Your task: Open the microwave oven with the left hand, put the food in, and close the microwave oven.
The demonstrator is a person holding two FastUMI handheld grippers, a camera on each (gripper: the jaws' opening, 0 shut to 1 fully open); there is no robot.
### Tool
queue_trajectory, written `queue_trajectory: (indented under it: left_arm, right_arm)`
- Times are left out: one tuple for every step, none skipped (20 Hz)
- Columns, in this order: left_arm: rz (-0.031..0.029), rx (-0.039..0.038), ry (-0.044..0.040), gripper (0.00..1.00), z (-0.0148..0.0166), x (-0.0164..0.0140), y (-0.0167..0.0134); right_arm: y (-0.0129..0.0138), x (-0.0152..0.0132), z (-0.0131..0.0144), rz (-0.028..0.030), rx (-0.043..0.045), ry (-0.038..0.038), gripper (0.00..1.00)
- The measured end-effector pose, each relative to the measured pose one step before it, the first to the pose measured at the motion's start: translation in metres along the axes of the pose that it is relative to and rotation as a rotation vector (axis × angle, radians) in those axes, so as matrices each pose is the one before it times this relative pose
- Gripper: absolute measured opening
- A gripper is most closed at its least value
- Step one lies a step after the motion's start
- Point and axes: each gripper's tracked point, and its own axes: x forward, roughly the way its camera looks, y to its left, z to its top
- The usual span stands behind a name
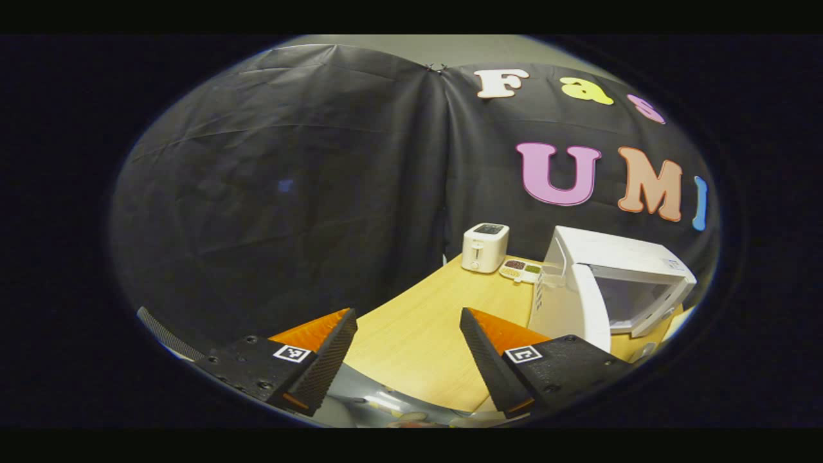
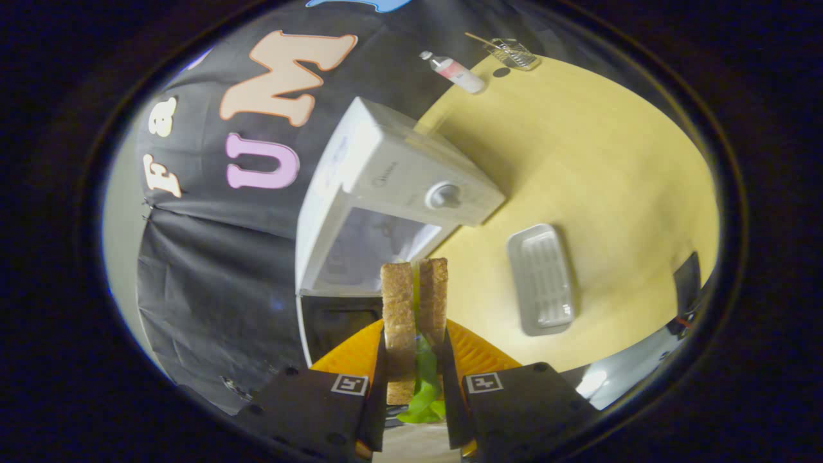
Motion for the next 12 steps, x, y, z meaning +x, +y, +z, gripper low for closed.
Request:
queue_trajectory:
  left_arm:
    - [-0.02127,0.00496,0.00283,0.94,-0.00072,0.00181,-0.00122]
    - [-0.02208,0.00632,0.00179,0.94,-0.00139,0.00244,-0.00209]
    - [-0.02626,0.0053,-0.00107,0.94,-0.00053,0.00156,-0.00287]
    - [-0.03034,0.00815,0.00172,0.94,-0.00093,0.00135,-0.00311]
    - [-0.02979,0.00757,0.00265,0.94,-0.00115,0.00024,-0.00276]
    - [-0.02624,0.00573,-0.00058,0.94,-0.00201,-0.00152,0.00092]
    - [-0.02369,-0.0004,-0.00067,0.94,0.00033,-0.00243,0.00015]
    - [-0.02111,-0.00085,0.00059,0.94,-0.00087,0.00274,-0.00173]
    - [-0.01671,0.00118,0.00245,0.94,-0.00231,0.00025,0.00007]
    - [-0.01712,-0.00252,0.0057,0.94,-0.00208,0.00161,-0.00075]
    - [-0.01642,-0.00554,0.00786,0.94,-0.00221,0.0004,-0.00102]
    - [-0.01158,-0.01059,0.01108,0.94,-0.00321,0.00275,0.00055]
  right_arm:
    - [0.01457,0.00529,-0.00633,0.03568,0.01688,-0.01809,0.41]
    - [0.01238,0.00866,-0.0066,0.03479,0.01078,-0.01581,0.4]
    - [0.0098,0.00981,-0.0089,0.02608,0.00987,-0.01188,0.4]
    - [0.00847,0.01126,-0.01282,0.02484,0.00445,-0.00756,0.4]
    - [0.00777,0.01337,-0.01097,0.0209,0.00357,-0.01258,0.4]
    - [0.0059,0.01377,-0.00958,0.02113,0.01147,-0.01378,0.4]
    - [0.00816,0.01056,-0.00906,0.04068,0.03404,-0.01975,0.4]
    - [0.00733,0.01179,-0.00763,0.03132,0.05558,-0.01397,0.4]
    - [0.00305,0.01134,-0.00759,0.02043,0.03952,-0.00752,0.4]
    - [-0.00134,0.0124,-0.00814,-0.00091,0.00503,-0.01482,0.4]
    - [-0.00585,0.00893,-0.00505,-0.01421,-0.02158,-0.01767,0.4]
    - [-0.00497,0.00977,-0.00428,-0.01333,-0.02718,-0.01468,0.4]
